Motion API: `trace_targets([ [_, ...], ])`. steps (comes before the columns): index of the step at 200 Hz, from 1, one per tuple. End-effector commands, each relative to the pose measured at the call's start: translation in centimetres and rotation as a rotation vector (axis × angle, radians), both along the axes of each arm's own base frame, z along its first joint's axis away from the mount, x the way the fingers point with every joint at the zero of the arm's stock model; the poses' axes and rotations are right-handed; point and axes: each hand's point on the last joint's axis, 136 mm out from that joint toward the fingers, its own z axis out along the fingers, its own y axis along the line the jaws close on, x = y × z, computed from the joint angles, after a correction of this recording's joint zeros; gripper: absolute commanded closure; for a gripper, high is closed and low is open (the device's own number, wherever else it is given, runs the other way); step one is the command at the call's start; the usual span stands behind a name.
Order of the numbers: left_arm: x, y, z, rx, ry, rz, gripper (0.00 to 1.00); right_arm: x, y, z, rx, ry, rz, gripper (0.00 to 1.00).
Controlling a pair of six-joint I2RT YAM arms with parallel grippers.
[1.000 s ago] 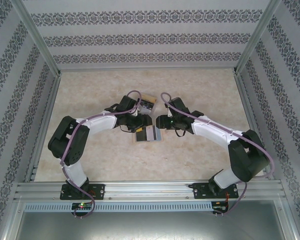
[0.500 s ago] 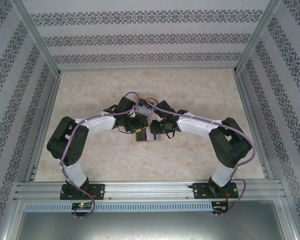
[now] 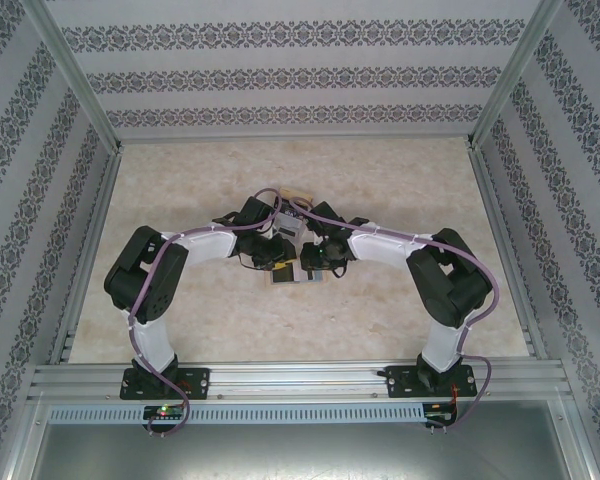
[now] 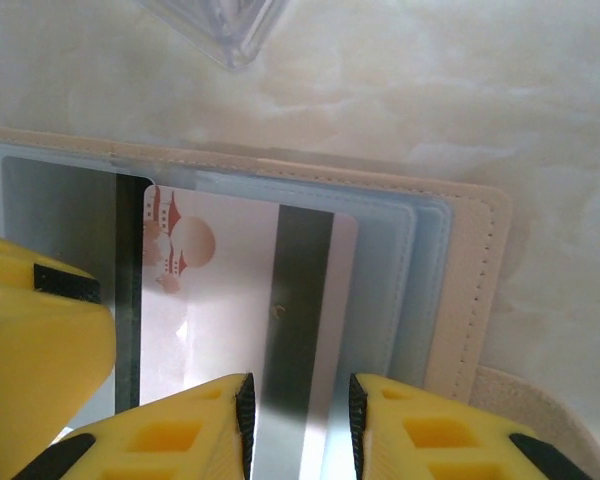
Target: Take the credit cards out of the card holder
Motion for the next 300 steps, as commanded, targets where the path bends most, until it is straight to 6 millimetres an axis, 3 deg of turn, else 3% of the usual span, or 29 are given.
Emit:
trace_targets([
  [1,0.2,-0.4,0.0,-0.017,0.019,-0.004,0.69,0.2,-0.3,-0.4,-0.013,0.026,-0.008,0.66],
  [75,0.1,-0.7,-0.6,-0.029,0.041,-0.017,0.72,-0.3,0.4,-1.2,0.005,0.064,0.02,0.68],
  [145,0.0,-1.3,0.1,-0.072,0.016,-0.055,0.77,-0.6,-0.4,-2.0,-0.045,0.082,0.012,0.68],
  [212,-0.4,-0.4,0.5,-0.025,-0.015,-0.072,0.89,-0.6,-1.1,-2.5,-0.084,0.086,0.003,0.68],
  [300,-1.4,2.0,0.7,0.066,-0.029,-0.09,0.96,-0.8,-1.7,-2.8,-0.106,0.086,-0.012,0.68],
])
